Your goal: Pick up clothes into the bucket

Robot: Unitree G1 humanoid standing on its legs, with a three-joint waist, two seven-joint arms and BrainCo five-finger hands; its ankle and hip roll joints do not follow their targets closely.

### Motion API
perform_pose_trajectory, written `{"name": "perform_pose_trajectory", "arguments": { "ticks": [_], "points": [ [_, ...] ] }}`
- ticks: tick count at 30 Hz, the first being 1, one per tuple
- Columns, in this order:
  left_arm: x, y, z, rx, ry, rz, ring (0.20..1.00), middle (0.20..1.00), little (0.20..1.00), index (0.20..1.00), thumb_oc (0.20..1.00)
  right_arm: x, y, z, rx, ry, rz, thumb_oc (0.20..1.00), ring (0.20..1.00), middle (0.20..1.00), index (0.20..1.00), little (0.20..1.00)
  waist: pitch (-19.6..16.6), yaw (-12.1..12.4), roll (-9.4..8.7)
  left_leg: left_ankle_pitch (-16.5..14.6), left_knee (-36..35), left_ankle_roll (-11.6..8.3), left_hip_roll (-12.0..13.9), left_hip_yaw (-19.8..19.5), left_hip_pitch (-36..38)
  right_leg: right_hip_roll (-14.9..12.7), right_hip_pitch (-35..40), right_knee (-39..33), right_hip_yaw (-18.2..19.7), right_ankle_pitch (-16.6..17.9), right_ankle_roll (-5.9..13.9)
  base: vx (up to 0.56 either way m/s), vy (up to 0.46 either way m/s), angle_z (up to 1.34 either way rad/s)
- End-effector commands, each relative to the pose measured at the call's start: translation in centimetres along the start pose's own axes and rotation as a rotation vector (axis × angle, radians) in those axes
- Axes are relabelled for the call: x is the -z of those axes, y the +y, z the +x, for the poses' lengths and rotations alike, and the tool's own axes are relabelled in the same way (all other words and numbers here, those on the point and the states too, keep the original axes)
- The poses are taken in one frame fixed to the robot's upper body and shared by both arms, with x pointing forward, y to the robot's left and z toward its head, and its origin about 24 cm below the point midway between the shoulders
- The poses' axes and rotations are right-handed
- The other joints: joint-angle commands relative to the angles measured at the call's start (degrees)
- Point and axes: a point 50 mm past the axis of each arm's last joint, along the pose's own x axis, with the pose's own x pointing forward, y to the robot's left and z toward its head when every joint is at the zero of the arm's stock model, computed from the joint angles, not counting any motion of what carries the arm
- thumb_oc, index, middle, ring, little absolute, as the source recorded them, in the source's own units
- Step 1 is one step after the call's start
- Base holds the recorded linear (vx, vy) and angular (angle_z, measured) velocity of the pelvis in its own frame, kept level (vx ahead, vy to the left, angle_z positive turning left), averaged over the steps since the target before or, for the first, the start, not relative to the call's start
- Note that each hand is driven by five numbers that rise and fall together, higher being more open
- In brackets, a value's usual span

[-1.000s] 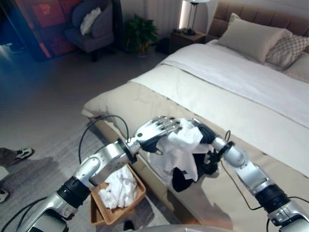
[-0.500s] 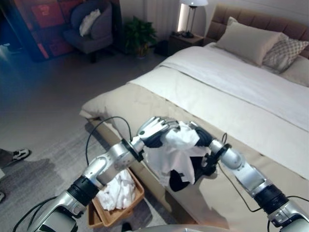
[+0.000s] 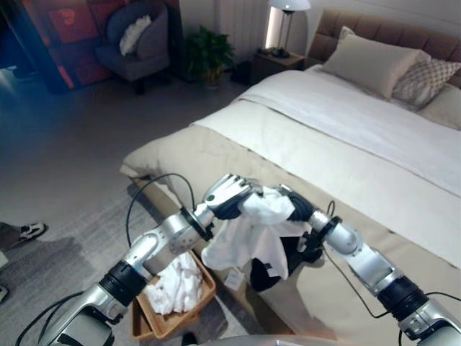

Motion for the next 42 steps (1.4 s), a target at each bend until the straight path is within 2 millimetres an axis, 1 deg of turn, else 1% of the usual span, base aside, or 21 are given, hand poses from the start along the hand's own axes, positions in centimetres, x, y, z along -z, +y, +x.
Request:
{"name": "perform_pose_trajectory", "arguments": {
  "ticks": [1, 2, 7, 10, 13, 16, 17, 18, 19, 20, 21, 22, 26, 28, 29, 30, 31, 32, 36, 37, 42],
  "points": [
    [2.3, -0.6, -1.7, 0.036, 0.119, -0.021, 0.200, 0.200, 0.200, 0.200, 0.200, -7.5, -3.8, 1.8, 0.154, -0.401, -0.005, 0.200, 0.200, 0.200, 0.200, 0.200, -0.9, -0.3, -2.44, -5.8, 0.6, 0.34, -0.7, 0.1, 4.1, -2.8, -5.1, 2.2, 2.8, 6.7, 3.10, 0.00, 0.000, 0.00],
    [2.7, -0.6, -2.2, 0.019, 0.155, -0.040, 0.200, 0.200, 0.200, 0.200, 0.200, -7.2, -3.9, 1.6, 0.167, -0.386, -0.003, 1.000, 1.000, 1.000, 1.000, 1.000, -0.8, -0.2, -2.46, -5.8, 0.6, 0.35, -0.7, 0.1, 4.1, -2.8, -5.1, 2.2, 2.8, 6.7, 3.10, 0.00, 0.000, 0.00],
    [3.1, -0.1, -3.1, -0.027, 0.204, -0.071, 0.200, 0.200, 0.200, 0.200, 0.200, -6.5, -4.1, 1.2, 0.195, -0.359, 0.006, 1.000, 1.000, 1.000, 1.000, 1.000, -0.7, -0.1, -2.45, -5.8, 0.6, 0.35, -0.7, 0.0, 4.0, -2.9, -5.1, 2.3, 2.7, 6.7, 3.11, 0.00, 0.000, 0.00],
    [3.8, 0.1, -4.5, -0.100, 0.290, -0.135, 0.200, 0.200, 0.200, 0.200, 0.200, -5.6, -4.2, 0.6, 0.234, -0.326, 0.032, 1.000, 1.000, 1.000, 1.000, 1.000, -0.5, 0.1, -2.43, -5.7, 0.7, 0.39, -0.7, 0.0, 4.0, -2.9, -5.0, 2.3, 2.5, 6.6, 3.02, 0.00, 0.000, 0.00],
    [4.3, -0.2, -4.9, -0.136, 0.345, -0.175, 0.200, 0.200, 0.200, 0.200, 0.200, -5.2, -4.2, 0.3, 0.253, -0.312, 0.055, 1.000, 1.000, 1.000, 1.000, 1.000, -0.6, 0.1, -2.48, -5.7, 0.7, 0.41, -0.7, 0.0, 4.0, -2.9, -5.0, 2.3, 2.5, 6.6, 2.95, 0.00, 0.000, 0.00],
    [5.4, 0.2, -6.6, -0.202, 0.437, -0.196, 0.200, 0.200, 0.200, 0.200, 0.200, -4.2, -4.4, -0.5, 0.311, -0.278, 0.112, 1.000, 1.000, 1.000, 1.000, 1.000, -0.5, 0.1, -2.40, -5.7, 0.7, 0.39, -0.7, 0.1, 4.1, -2.9, -4.9, 2.4, 2.5, 6.6, 2.93, 0.00, 0.000, 0.00],
    [5.8, 0.7, -7.4, -0.252, 0.474, -0.206, 0.200, 0.200, 0.200, 0.200, 0.200, -3.4, -4.3, -0.9, 0.337, -0.253, 0.146, 1.000, 1.000, 1.000, 1.000, 1.000, -0.4, 0.2, -2.32, -5.7, 0.7, 0.39, -0.7, 0.1, 4.1, -3.0, -4.9, 2.4, 2.4, 6.6, 2.91, 0.00, 0.000, 0.00],
    [5.8, 0.7, -7.5, -0.252, 0.475, -0.207, 0.200, 0.200, 0.200, 0.200, 0.200, -3.4, -4.3, -0.9, 0.336, -0.254, 0.147, 1.000, 1.000, 1.000, 1.000, 1.000, -0.4, 0.2, -2.34, -5.7, 0.7, 0.39, -0.7, 0.1, 4.1, -3.0, -4.9, 2.4, 2.4, 6.6, 2.91, 0.00, 0.000, 0.00],
    [6.4, 1.5, -8.5, -0.330, 0.521, -0.223, 0.200, 0.200, 0.200, 0.200, 0.200, -2.4, -4.3, -1.6, 0.376, -0.216, 0.179, 1.000, 1.000, 1.000, 1.000, 1.000, -0.3, 0.2, -2.29, -5.7, 0.7, 0.36, -0.8, 0.0, 4.0, -3.0, -4.9, 2.5, 2.3, 6.5, 2.88, 0.00, 0.000, 0.00],
    [6.3, 1.5, -8.6, -0.329, 0.522, -0.224, 0.200, 0.200, 0.200, 0.200, 0.200, -2.4, -4.3, -1.6, 0.375, -0.216, 0.180, 1.000, 1.000, 1.000, 1.000, 1.000, -0.4, 0.2, -2.30, -5.7, 0.7, 0.36, -0.8, 0.0, 4.1, -3.0, -4.9, 2.5, 2.3, 6.5, 2.88, 0.00, 0.000, 0.00],
    [6.6, 2.1, -9.1, -0.384, 0.543, -0.229, 0.200, 0.200, 0.200, 0.200, 0.200, -1.5, -4.4, -2.3, 0.413, -0.179, 0.188, 1.000, 1.000, 1.000, 1.000, 1.000, -0.3, 0.1, -2.25, -5.7, 0.7, 0.36, -0.8, 0.0, 4.0, -3.1, -4.9, 2.5, 2.2, 6.5, 2.85, 0.00, 0.000, 0.00],
    [6.6, 2.1, -9.2, -0.384, 0.543, -0.230, 0.200, 0.200, 0.200, 0.200, 0.200, -1.5, -4.3, -2.3, 0.413, -0.178, 0.188, 1.000, 1.000, 1.000, 1.000, 1.000, -0.3, 0.1, -2.26, -5.7, 0.7, 0.36, -0.8, 0.0, 4.0, -3.1, -4.9, 2.5, 2.2, 6.5, 2.85, 0.00, 0.000, 0.00],
    [6.7, 4.2, -9.9, -0.492, 0.549, -0.182, 0.200, 0.200, 0.200, 0.200, 0.200, 1.6, -4.4, -4.0, 0.524, -0.032, 0.192, 1.000, 1.000, 1.000, 1.000, 1.000, -0.2, -0.1, -2.07, -5.7, 0.8, 0.36, -0.9, -0.3, 3.9, -3.2, -4.9, 2.7, 2.0, 6.5, 2.80, 0.00, 0.000, 0.00],
    [6.8, 5.1, -10.3, -0.523, 0.551, -0.149, 0.200, 0.200, 0.200, 0.200, 0.200, 3.0, -4.0, -4.7, 0.537, 0.050, 0.159, 1.000, 1.000, 1.000, 1.000, 1.000, -0.1, -0.3, -2.05, -5.7, 0.7, 0.38, -0.9, -0.4, 4.0, -3.2, -4.9, 2.8, 2.1, 6.4, 2.78, 0.00, 0.000, 0.00],
    [6.6, 6.2, -10.6, -0.562, 0.542, -0.109, 0.200, 0.200, 0.200, 0.200, 0.200, 4.5, -3.3, -5.4, 0.545, 0.139, 0.144, 1.000, 1.000, 1.000, 1.000, 1.000, -0.1, -0.4, -2.01, -5.8, 0.7, 0.39, -0.9, -0.3, 4.0, -3.1, -4.9, 2.8, 2.3, 6.3, 2.75, 0.00, 0.000, 0.00],
    [6.6, 6.2, -10.6, -0.562, 0.543, -0.109, 0.200, 0.200, 0.200, 0.200, 0.200, 4.5, -3.3, -5.3, 0.545, 0.139, 0.144, 1.000, 1.000, 1.000, 1.000, 1.000, -0.1, -0.4, -2.03, -5.9, 0.7, 0.39, -0.9, -0.3, 4.0, -3.1, -4.9, 2.8, 2.3, 6.3, 2.75, 0.00, 0.000, 0.00],
    [6.5, 7.0, -10.7, -0.586, 0.534, -0.074, 0.200, 0.200, 0.200, 0.200, 0.200, 5.8, -2.7, -5.8, 0.542, 0.207, 0.140, 1.000, 1.000, 1.000, 1.000, 1.000, 0.0, -0.5, -1.99, -5.9, 0.8, 0.37, -0.9, -0.3, 4.1, -3.1, -4.9, 2.8, 2.4, 6.3, 2.73, 0.00, 0.000, 0.00],
    [6.5, 7.0, -10.8, -0.586, 0.535, -0.073, 0.200, 0.200, 0.200, 0.200, 0.200, 5.8, -2.6, -5.8, 0.542, 0.207, 0.139, 1.000, 1.000, 1.000, 1.000, 1.000, 0.1, -0.5, -2.01, -5.9, 0.8, 0.36, -0.9, -0.2, 4.1, -3.1, -4.9, 2.8, 2.4, 6.3, 2.73, 0.00, 0.000, 0.00],
    [6.2, 8.4, -11.2, -0.630, 0.532, -0.005, 0.200, 0.200, 0.200, 0.200, 0.200, 8.3, -0.5, -6.5, 0.528, 0.350, 0.187, 1.000, 1.000, 1.000, 1.000, 1.000, 0.4, -0.7, -2.00, -6.1, 0.9, 0.36, -0.8, 0.2, 4.3, -3.0, -5.1, 2.8, 2.8, 6.2, 2.69, 0.00, 0.000, 0.00],
    [6.0, 9.1, -11.6, -0.632, 0.540, 0.048, 0.200, 0.200, 0.200, 0.200, 0.200, 9.1, 0.2, -7.0, 0.535, 0.399, 0.208, 1.000, 1.000, 1.000, 1.000, 1.000, 0.7, -0.7, -1.89, -6.3, 1.1, 0.39, -0.8, 0.3, 4.2, -3.0, -5.2, 2.8, 2.8, 6.2, 2.67, 0.00, 0.000, 0.00],
    [6.3, 9.5, -12.7, -0.643, 0.591, 0.095, 0.200, 0.200, 0.200, 0.200, 0.200, 10.3, 0.6, -7.8, 0.558, 0.477, 0.219, 1.000, 1.000, 1.000, 1.000, 1.000, 1.6, -0.4, -1.87, -6.5, 1.7, 0.42, -0.8, 0.2, 3.6, -3.1, -5.5, 2.7, 2.8, 6.2, 2.72, -0.01, 0.006, -0.03]
  ]
}}
